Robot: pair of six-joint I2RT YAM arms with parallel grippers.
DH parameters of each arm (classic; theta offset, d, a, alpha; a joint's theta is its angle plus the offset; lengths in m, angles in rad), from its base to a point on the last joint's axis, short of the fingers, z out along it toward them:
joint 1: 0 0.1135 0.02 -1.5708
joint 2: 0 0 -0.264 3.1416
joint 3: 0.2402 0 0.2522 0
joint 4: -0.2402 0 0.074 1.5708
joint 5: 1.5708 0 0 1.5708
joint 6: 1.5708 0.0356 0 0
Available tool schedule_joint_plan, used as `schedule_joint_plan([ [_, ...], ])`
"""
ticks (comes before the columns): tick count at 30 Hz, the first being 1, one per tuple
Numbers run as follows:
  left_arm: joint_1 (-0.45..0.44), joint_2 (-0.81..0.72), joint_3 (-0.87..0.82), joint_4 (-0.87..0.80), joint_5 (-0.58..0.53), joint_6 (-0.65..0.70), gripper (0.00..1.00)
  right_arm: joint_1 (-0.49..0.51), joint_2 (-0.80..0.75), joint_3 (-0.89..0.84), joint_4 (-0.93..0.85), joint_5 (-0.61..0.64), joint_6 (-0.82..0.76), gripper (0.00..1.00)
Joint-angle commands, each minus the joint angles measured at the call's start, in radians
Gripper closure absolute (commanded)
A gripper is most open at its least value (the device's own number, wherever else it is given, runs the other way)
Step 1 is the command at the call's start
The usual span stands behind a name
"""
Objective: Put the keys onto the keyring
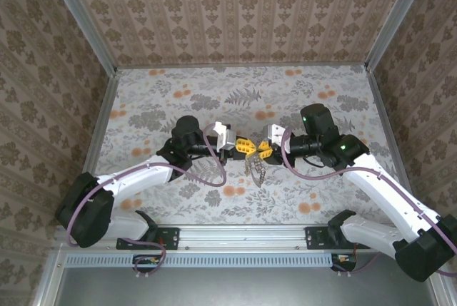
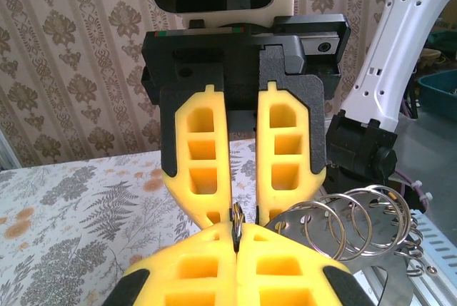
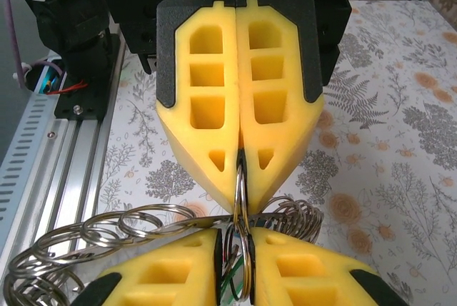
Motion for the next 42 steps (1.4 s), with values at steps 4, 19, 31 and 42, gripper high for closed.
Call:
schedule_joint_plan([
  [4,-0.009,-0.014,0.031,-0.033,-0.006,0.026,1.0,0.014,-0.011,-0.016,0.07,-0.078,-0.003,0.84],
  [19,-0.015,0.019,0.037,0.003,-0.002,0.009,1.0,0.018,-0.019,-0.06,0.184,-0.117,0.076,0.85],
  [31,0.0,-0.068,0.119,-0.467,-0.079,0.231,0.74,0.035,0.028,0.053,-0.09,0.026,0.046,1.0],
  [42,-0.003,-0.041,0.295,-0.984,-0.126,0.451,0.68,0.115,0.136,0.179,-0.297,0.223,0.014,1.0],
])
